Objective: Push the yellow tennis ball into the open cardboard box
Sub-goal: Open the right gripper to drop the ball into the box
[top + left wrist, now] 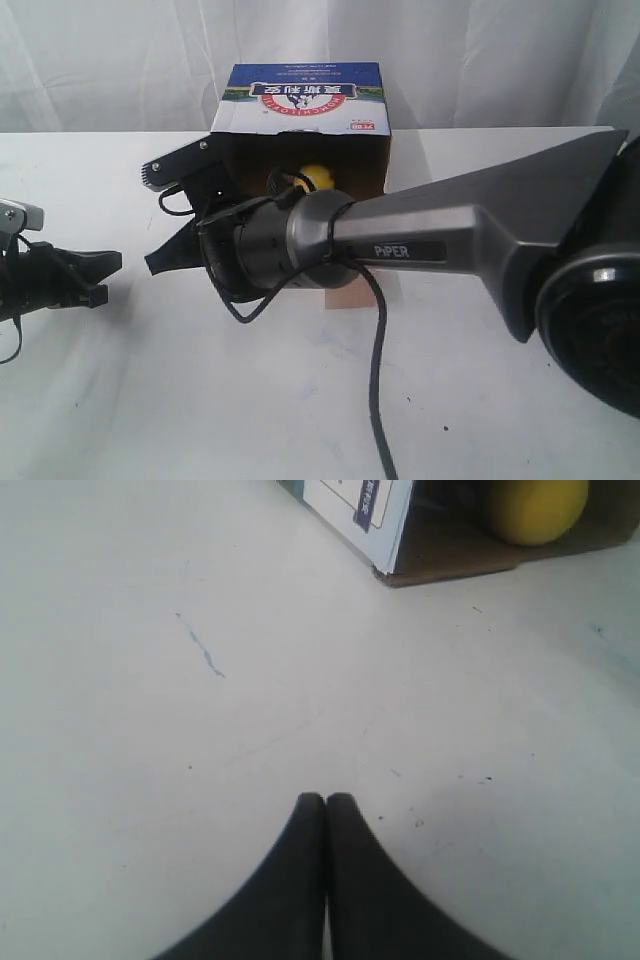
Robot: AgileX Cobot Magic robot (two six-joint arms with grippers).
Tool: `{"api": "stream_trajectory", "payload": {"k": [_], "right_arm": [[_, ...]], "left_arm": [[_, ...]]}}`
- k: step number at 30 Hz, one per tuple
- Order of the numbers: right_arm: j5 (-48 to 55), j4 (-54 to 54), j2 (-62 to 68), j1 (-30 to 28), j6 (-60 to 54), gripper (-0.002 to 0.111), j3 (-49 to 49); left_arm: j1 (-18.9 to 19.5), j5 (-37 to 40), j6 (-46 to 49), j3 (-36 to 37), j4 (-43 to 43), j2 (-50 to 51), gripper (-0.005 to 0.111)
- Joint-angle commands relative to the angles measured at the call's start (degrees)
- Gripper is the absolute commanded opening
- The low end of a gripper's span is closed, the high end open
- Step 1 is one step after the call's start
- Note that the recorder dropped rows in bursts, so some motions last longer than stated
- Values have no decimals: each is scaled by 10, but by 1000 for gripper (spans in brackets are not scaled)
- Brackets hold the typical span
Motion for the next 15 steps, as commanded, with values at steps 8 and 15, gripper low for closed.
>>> {"api": "stream_trajectory", "payload": {"k": [8,15], "right_arm": [[-69,-1,-65,22,-65,0,5],[-27,-1,-202,-15,-144,0,107]], "left_arm": [[1,-2,0,-1,-33,-2,0],[24,-2,61,60,-225,-50,0]]}}
